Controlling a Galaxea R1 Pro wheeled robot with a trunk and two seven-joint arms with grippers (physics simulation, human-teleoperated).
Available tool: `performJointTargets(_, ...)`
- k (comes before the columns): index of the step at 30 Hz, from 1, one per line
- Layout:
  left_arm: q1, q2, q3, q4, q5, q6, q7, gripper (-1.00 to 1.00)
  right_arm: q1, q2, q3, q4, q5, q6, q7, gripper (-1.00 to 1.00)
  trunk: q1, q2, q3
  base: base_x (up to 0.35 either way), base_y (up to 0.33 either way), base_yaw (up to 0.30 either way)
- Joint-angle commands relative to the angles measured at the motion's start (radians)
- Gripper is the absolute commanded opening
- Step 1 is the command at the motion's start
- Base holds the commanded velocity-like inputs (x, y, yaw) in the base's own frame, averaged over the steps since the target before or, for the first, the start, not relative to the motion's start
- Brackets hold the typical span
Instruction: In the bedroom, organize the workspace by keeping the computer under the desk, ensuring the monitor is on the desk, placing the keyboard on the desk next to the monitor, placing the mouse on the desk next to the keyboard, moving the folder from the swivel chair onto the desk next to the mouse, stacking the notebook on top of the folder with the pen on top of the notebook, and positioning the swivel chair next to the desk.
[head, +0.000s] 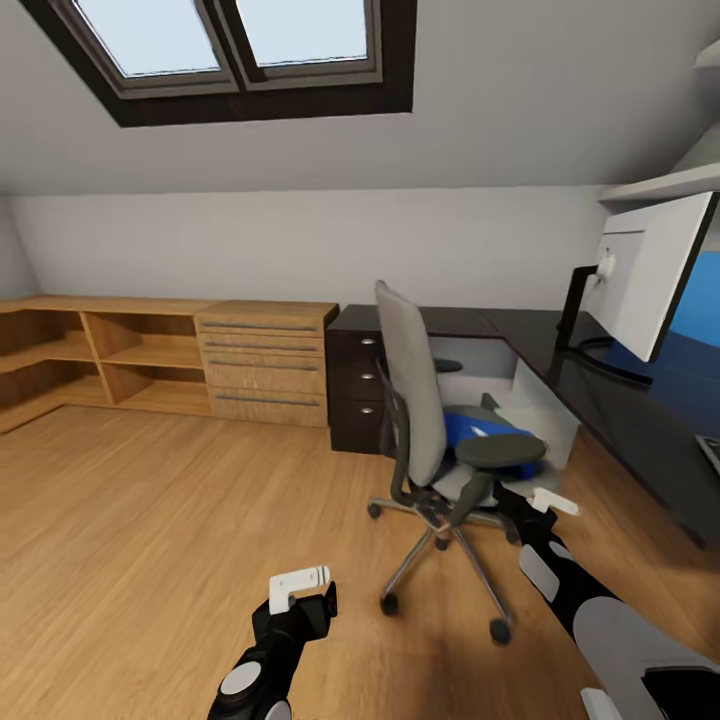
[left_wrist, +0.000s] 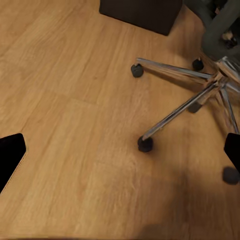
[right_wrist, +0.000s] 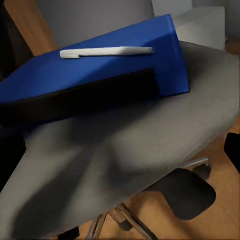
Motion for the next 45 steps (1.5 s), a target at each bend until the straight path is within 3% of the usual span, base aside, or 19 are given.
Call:
performJointTargets(1, 0.000, 0.000, -0.001, 0.000, 0.011, 0.002, 0.008, 1.00, 0.000, 0.000, 0.009, 0.000, -0.007, -0.004, -0.003, 1.00, 0.000, 0.000, -0.001, 0.000, 0.000, 0.265)
performJointTargets(22, 0.000, 0.000, -0.003, 0.017, 0.010, 0.002, 0.008, 1.00, 0.000, 0.011, 0.006, -0.001, -0.007, -0.004, -0.001, 1.00, 0.000, 0.000, -0.001, 0.000, -0.004, 0.241)
performJointTargets(45, 0.000, 0.001, 0.008, 0.008, 0.010, 0.000, 0.008, 1.00, 0.000, 0.009, 0.002, -0.002, -0.010, -0.002, 0.004, 1.00, 0.000, 0.000, -0.001, -0.007, -0.034, -0.244)
